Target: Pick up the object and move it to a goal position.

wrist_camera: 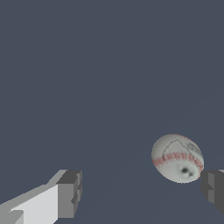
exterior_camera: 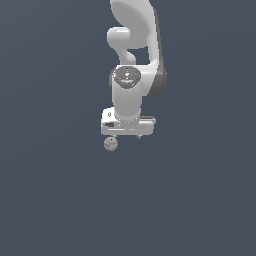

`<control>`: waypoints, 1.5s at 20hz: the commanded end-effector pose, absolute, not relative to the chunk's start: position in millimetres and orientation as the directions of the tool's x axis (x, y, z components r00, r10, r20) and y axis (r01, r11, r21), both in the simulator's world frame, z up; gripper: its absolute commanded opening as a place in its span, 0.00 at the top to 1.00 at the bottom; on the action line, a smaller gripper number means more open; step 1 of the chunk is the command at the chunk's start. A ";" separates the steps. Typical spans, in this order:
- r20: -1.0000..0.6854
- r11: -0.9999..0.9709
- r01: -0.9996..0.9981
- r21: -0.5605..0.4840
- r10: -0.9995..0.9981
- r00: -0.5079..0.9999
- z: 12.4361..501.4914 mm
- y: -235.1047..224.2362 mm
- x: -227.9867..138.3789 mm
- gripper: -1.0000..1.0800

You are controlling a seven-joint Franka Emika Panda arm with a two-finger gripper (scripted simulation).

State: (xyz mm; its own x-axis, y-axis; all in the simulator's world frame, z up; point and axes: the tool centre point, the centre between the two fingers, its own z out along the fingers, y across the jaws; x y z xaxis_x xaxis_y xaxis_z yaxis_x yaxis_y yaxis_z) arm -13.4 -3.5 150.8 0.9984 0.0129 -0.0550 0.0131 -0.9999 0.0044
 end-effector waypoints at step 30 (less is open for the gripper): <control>-0.020 -0.989 0.150 -0.004 0.150 0.988 148.7 -35.4 -14.5 0.04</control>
State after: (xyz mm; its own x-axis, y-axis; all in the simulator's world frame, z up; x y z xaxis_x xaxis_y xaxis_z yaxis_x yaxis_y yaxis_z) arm -12.7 -31.3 152.5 0.9922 0.1228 -0.0210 0.1228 -0.9924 -0.0040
